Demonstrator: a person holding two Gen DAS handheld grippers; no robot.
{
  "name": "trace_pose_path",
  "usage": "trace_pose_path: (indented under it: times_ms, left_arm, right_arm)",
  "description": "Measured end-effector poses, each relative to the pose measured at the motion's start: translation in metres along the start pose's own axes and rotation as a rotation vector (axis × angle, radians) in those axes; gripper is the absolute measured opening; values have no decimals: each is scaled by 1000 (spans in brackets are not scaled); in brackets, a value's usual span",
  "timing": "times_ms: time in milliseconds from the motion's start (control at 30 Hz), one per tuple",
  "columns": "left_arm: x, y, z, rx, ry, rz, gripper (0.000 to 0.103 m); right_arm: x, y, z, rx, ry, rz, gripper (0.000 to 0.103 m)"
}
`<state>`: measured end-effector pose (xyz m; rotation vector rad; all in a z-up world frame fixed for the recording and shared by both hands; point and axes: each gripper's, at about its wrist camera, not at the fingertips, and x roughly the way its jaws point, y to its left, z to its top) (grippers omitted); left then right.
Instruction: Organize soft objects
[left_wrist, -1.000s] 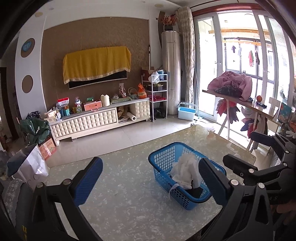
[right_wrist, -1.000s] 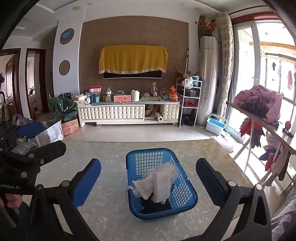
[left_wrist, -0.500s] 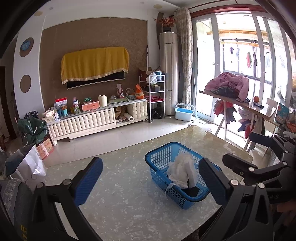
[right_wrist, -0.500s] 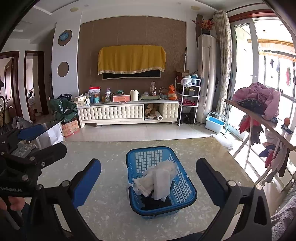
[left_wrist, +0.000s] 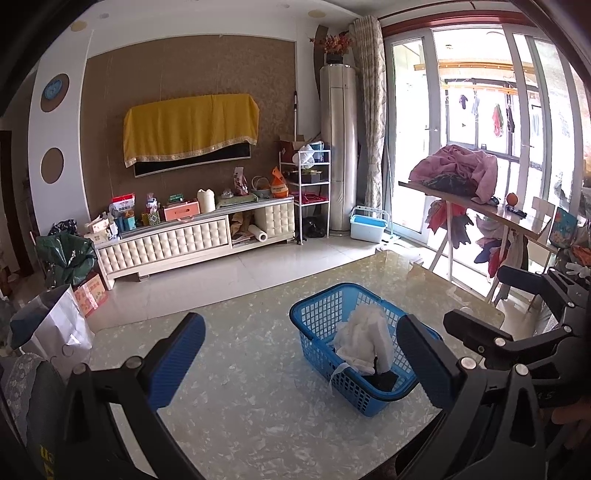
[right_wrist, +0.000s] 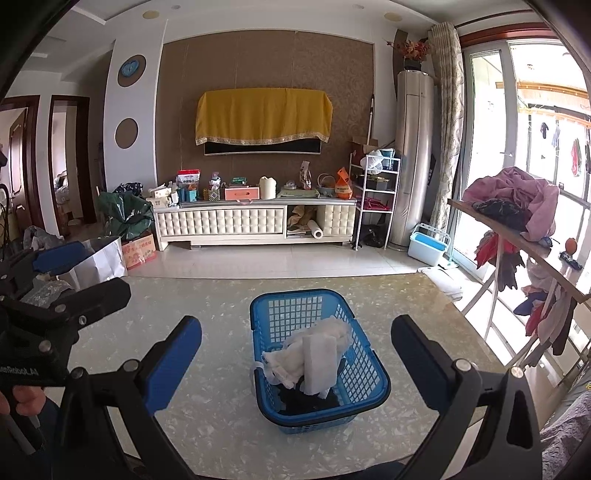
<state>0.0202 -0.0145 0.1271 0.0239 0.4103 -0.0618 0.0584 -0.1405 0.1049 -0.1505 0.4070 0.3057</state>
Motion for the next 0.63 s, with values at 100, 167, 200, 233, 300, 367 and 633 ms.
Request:
trace_pose_path:
  times_ms: [100, 167, 200, 233, 300, 367, 633]
  left_arm:
    - [1, 0, -1, 2, 4, 33, 103]
    - [1, 1, -2, -4, 7, 40, 103]
    - [0, 2, -2, -8, 8, 40, 103]
    - [1, 3, -3, -11, 11, 39, 103]
    - [1, 5, -2, -17, 15, 33, 103]
    - [0, 4, -2, -14, 13, 35, 103]
    - [-2, 3, -1, -14, 10, 25, 103]
  right_arm:
    - [0, 0, 0, 5, 3, 5, 103]
    - [-1, 0, 0, -1, 5, 4, 103]
    - [-1, 0, 0, -2, 5, 4, 103]
    - [0, 0, 0, -3, 6, 4, 103]
    - [0, 1, 0, -2, 9, 8, 103]
    - [0, 1, 0, -3, 9, 7, 103]
    - [-2, 2, 0, -6, 8, 7, 103]
